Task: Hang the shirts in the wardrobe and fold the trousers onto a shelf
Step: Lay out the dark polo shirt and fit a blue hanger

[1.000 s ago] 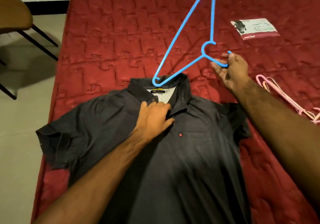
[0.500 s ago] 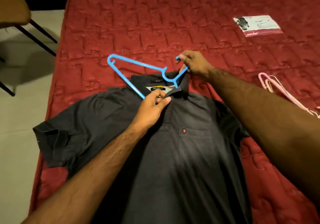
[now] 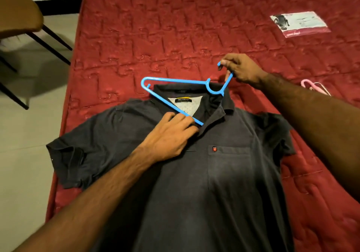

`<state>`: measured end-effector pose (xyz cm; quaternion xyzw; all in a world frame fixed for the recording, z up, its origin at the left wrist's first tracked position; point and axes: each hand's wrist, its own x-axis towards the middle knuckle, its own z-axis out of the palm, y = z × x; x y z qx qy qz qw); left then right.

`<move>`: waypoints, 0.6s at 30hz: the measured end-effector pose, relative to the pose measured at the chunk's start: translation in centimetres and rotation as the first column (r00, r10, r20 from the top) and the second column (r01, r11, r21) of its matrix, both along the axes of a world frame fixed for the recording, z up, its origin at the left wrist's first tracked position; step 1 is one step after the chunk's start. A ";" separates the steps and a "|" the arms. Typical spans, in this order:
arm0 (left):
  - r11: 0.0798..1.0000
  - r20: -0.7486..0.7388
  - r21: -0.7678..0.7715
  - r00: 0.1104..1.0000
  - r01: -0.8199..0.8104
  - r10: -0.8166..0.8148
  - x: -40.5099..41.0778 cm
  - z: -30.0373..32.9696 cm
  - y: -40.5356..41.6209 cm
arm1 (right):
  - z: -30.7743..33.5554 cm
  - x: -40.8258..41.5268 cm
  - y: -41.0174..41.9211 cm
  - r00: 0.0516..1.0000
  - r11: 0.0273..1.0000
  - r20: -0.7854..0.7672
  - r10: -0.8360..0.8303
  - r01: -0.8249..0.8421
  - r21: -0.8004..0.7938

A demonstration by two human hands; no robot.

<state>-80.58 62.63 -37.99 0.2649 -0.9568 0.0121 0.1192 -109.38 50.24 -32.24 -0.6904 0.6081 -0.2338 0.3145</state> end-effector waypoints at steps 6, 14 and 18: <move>0.911 0.179 0.228 0.935 -0.344 0.308 3.0 -1.5 -3.7 | -0.6 -0.8 0.4 0.993 0.999 0.112 -0.045 0.045 0.001; 0.889 0.061 0.423 0.984 -0.178 0.168 6.1 0.6 -7.8 | 0.8 -1.3 0.2 0.996 0.999 0.081 -0.037 0.038 -0.010; 0.939 0.001 0.314 0.989 -0.141 0.148 9.8 0.8 -7.2 | 1.6 -1.3 0.0 0.994 0.996 -0.058 0.091 -0.092 -0.018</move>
